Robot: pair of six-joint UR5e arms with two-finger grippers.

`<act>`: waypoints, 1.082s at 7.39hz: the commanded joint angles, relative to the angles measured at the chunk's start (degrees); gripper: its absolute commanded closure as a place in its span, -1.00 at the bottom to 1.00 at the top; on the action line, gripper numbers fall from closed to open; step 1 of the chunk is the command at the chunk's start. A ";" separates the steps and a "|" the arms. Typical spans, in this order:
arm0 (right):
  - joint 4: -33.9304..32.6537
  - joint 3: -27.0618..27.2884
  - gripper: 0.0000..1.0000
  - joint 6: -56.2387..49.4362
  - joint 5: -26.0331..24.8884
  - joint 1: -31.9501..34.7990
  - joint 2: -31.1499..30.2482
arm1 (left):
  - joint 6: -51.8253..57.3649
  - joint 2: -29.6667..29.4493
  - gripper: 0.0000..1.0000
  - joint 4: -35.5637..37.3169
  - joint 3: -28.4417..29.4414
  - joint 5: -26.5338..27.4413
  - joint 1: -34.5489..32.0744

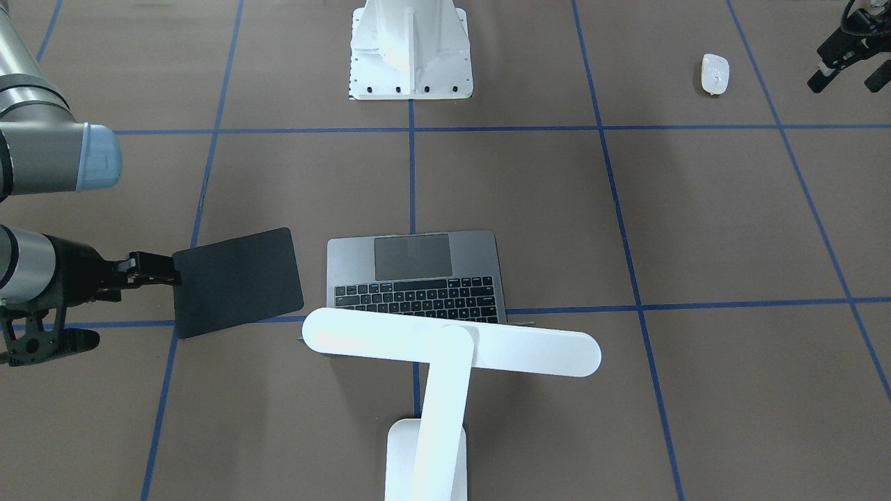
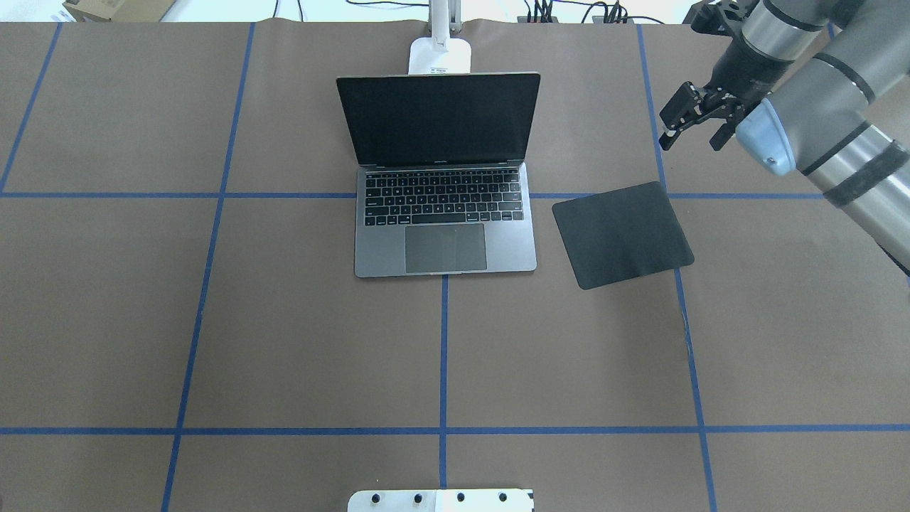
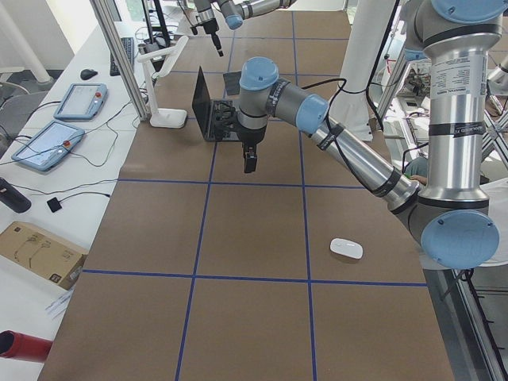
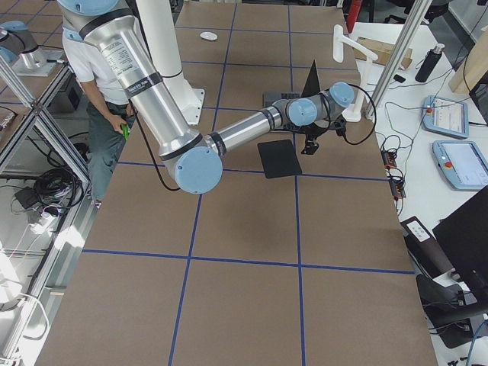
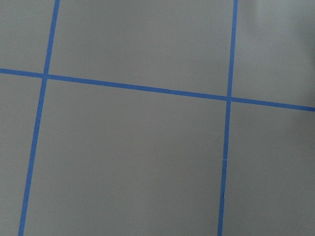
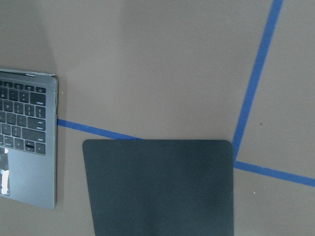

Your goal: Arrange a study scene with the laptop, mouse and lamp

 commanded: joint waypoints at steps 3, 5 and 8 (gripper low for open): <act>0.00 16.92 -0.97 0.88 -8.36 4.32 -17.36 | 8.25 5.54 -1.00 -3.72 0.19 4.74 3.98; 0.00 20.90 -0.97 0.79 -8.45 5.39 -20.99 | 6.34 10.71 -1.00 -14.49 2.37 4.75 9.95; 0.09 20.99 -0.97 0.79 -9.24 5.21 -21.00 | -0.35 19.23 -1.00 -32.17 6.60 6.77 17.25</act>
